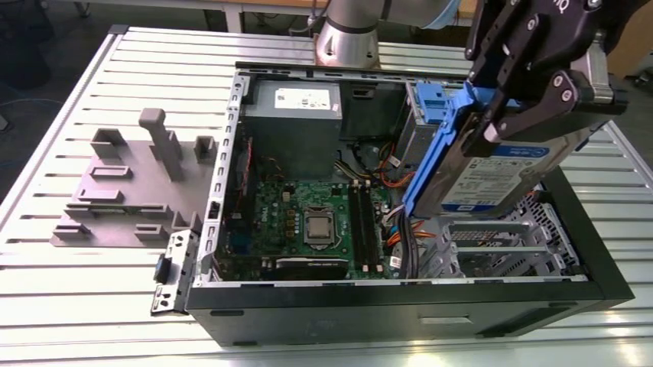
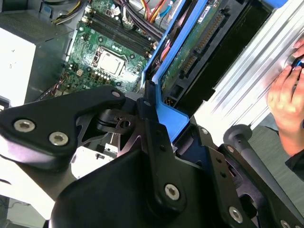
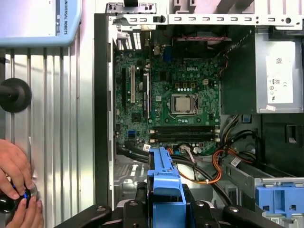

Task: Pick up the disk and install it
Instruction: 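Insert the disk into the insertion slot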

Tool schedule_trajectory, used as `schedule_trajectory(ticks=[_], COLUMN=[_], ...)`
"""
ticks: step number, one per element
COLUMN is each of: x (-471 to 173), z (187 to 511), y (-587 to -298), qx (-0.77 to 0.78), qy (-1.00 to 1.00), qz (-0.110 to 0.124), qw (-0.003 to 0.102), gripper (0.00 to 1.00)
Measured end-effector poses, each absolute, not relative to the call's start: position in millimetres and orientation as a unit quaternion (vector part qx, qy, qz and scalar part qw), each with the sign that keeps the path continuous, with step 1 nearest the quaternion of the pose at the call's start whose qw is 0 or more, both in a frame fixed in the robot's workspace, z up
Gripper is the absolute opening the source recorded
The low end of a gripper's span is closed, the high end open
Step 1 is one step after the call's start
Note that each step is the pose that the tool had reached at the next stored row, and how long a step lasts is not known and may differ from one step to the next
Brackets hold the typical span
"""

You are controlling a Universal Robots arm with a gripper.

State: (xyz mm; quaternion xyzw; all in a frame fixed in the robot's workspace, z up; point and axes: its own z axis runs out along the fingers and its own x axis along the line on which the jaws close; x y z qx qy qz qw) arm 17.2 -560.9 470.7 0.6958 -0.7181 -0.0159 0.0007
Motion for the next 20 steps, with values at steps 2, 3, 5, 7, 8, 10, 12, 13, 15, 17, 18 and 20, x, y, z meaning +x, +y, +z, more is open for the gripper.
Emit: schedule_trajectory(ticks=[2,3,5,7,8,10,12,13,15,17,18,20], x=[20.5,22.0,25.1,27.9,29.4,32.4,35.5,37.2,40.1,42.5,43.1,43.2], z=[470.4,470.0,469.6,469.1,468.8,468.3,467.7,467.4,466.7,466.0,465.6,465.5], y=[-561.5,-561.8,-562.5,-563.2,-563.5,-564.3,-565.1,-565.5,-566.3,-567.1,-567.4,-567.4], qx=[0.696,0.696,0.696,0.696,0.696,0.696,0.696,0.696,0.696,0.696,0.696,0.696], qy=[-0.718,-0.718,-0.718,-0.718,-0.718,-0.718,-0.718,-0.718,-0.718,-0.718,-0.718,-0.718], qz=[-0.016,-0.016,-0.016,-0.016,-0.016,-0.016,-0.016,-0.016,-0.016,-0.016,-0.016,-0.016], qw=[0.001,0.001,0.001,0.001,0.001,0.001,0.001,0.001,0.001,0.001,0.001,0.001], gripper=[0.36,0.36,0.36,0.36,0.36,0.36,0.36,0.36,0.36,0.36,0.36,0.36])
